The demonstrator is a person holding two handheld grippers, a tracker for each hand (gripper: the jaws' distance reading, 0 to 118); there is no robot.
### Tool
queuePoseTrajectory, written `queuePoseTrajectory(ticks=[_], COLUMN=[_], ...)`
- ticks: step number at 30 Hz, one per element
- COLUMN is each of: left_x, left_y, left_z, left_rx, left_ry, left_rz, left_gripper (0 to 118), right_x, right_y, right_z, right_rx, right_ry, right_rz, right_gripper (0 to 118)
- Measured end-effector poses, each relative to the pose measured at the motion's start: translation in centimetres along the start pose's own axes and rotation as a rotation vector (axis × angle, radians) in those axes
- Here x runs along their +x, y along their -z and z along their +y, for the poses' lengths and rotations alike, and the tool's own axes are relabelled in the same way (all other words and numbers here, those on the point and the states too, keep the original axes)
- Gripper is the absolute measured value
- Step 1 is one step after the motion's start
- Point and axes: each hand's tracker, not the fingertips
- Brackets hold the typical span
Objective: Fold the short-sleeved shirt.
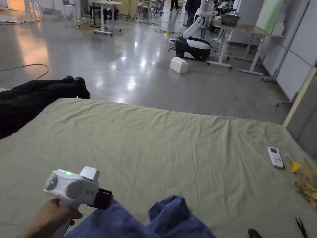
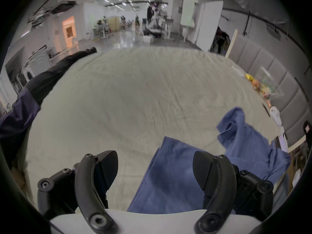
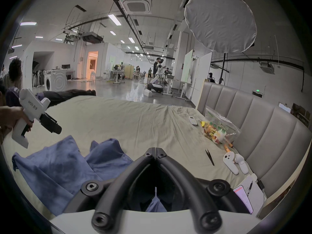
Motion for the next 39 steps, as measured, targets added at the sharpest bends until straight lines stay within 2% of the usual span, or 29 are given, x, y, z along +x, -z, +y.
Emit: queuePoseTrajectory(ticks=[2, 5, 8, 9, 10, 11, 16, 18, 20, 21, 22, 23, 30, 33, 34, 38, 39], left_x=[0.6, 1.1, 1.5, 1.7, 1.8, 1.8, 2.8, 3.2, 3.7, 3.8, 4.0, 4.1, 4.1, 3.7, 4.1, 4.1, 4.1], left_y=[2.5, 5.2, 8.0, 8.5, 7.9, 7.9, 6.6, 6.4, 6.1, 5.9, 5.6, 5.3, 1.0, -2.4, -4.1, -8.4, -9.8], left_z=[0.9, 0.7, -0.3, -0.7, -1.0, -0.7, -0.4, -0.5, -0.9, -1.0, -1.0, -1.1, -2.0, -2.3, -2.5, -3.4, -3.8], left_rx=[-0.026, -0.089, -0.186, -0.188, -0.114, -0.098, -0.132, -0.127, -0.114, -0.109, -0.107, -0.105, 0.008, 0.084, 0.114, 0.177, 0.194], left_ry=[0.000, -0.014, 0.052, 0.069, 0.083, 0.092, 0.086, 0.106, 0.137, 0.147, 0.157, 0.159, 0.158, 0.117, 0.109, 0.112, 0.115], left_rz=[0.020, -0.024, 0.037, 0.036, 0.043, 0.054, 0.047, 0.046, 0.039, 0.037, 0.021, 0.010, 0.011, -0.003, -0.008, -0.016, -0.006], left_gripper=[92, 92, 92, 92, 92, 91, 68, 49, 18, 13, 13, 7, 5, 5, 5, 5, 5], right_x=[0.5, 1.3, 2.2, 2.4, 2.7, 2.8, 3.4, 3.4, 3.7, 3.8, 4.1, 4.3, 7.3, 8.7, 9.0, 9.2, 8.9], right_y=[0.2, 0.5, 0.8, 0.8, 0.8, 0.8, 0.5, 0.4, 0.0, -0.2, -0.5, -0.9, -4.4, -5.5, -5.7, -5.7, -5.4], right_z=[-0.6, -1.6, -2.6, -2.8, -3.2, -3.2, -3.9, -4.2, -4.4, -4.4, -4.4, -4.4, -4.2, -5.1, -5.5, -8.0, -8.9], right_rx=[-0.008, -0.040, -0.073, -0.090, -0.126, -0.108, -0.116, -0.127, -0.139, -0.145, -0.150, -0.153, -0.221, -0.313, -0.341, -0.483, -0.513], right_ry=[0.007, 0.024, 0.038, 0.048, 0.067, 0.054, 0.083, 0.082, 0.100, 0.107, 0.112, 0.116, 0.130, 0.176, 0.185, 0.191, 0.214], right_rz=[-0.003, -0.015, -0.030, -0.031, -0.044, -0.044, -0.068, -0.076, -0.088, -0.093, -0.097, -0.100, -0.151, -0.169, -0.172, -0.138, -0.115], right_gripper=[1, 1, 1, 1, 1, 1, 1, 1, 1, 1, 1, 1, 1, 2, 6, 66, 74])
